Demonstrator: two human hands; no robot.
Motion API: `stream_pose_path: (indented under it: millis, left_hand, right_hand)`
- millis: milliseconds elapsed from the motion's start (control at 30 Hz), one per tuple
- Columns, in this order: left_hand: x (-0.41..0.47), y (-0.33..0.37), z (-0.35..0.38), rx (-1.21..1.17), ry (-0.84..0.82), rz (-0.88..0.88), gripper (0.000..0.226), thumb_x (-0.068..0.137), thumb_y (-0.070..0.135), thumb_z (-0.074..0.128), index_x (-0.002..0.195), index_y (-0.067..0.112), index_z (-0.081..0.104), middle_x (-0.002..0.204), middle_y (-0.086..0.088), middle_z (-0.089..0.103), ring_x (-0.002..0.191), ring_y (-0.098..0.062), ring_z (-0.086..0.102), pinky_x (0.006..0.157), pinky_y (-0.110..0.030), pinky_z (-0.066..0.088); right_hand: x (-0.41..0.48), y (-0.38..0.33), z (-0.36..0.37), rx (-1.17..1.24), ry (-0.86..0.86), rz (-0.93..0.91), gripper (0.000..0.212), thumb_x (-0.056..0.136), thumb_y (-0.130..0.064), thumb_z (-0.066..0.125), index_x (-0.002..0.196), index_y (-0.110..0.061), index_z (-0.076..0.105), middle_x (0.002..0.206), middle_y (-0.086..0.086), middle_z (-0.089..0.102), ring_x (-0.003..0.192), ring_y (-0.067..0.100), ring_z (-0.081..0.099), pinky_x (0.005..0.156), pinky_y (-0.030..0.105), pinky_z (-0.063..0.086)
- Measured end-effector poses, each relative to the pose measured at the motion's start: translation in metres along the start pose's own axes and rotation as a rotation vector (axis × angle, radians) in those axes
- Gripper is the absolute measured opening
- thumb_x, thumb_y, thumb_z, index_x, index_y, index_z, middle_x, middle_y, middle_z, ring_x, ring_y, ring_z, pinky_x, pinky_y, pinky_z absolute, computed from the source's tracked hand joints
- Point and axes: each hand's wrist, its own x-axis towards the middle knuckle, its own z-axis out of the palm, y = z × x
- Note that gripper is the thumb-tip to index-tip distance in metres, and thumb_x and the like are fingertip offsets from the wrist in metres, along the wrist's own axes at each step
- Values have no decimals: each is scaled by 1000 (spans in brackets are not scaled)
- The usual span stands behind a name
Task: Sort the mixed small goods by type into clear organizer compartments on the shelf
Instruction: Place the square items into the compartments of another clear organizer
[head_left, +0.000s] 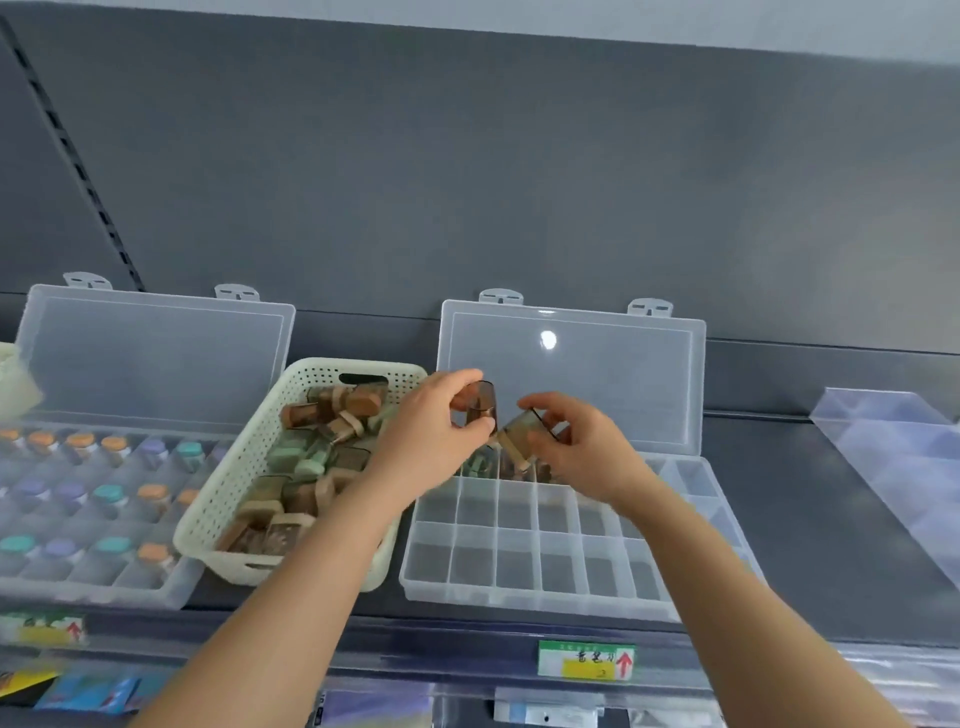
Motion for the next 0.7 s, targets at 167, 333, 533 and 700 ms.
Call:
stream_pose_path:
  millis: [167, 333, 533, 700]
  left_hand:
    - [8, 38, 52, -58, -90, 39, 51, 88, 30, 64, 136, 29, 46, 127, 9, 53, 111, -10, 53, 94, -27, 46]
    - [19, 70, 100, -63, -176, 93, 53, 88, 26, 66, 137, 25, 46, 127, 6, 54, 112, -11, 51, 96, -29, 46]
    - [31, 91, 148, 4, -256, 138, 48, 83, 24, 70, 128, 19, 53, 122, 2, 53, 107, -14, 54, 82, -20, 41]
    - [39, 96, 171, 114, -307, 172, 43, 83, 22, 69, 124, 17, 56, 115, 2, 53, 103, -17, 54, 83, -28, 45]
  right_hand:
    - [-20, 39, -45, -49, -5, 106, 43, 89, -21, 60, 130, -29, 51, 110, 2, 58, 92, 20, 61, 85, 34, 54]
    - [-31, 76, -79, -310, 119, 101, 51, 85, -24, 66, 134, -28, 49, 110, 0, 55, 89, 16, 58, 81, 25, 47]
    - [-39, 112, -112, -467, 183, 145, 52, 82, -26, 69, 131, -28, 50, 118, -1, 53, 93, 22, 58, 80, 34, 51]
    - [-37, 129, -124, -581, 105, 181, 51, 84, -22, 64, 132, -29, 47, 125, -1, 50, 104, 26, 57, 82, 38, 52]
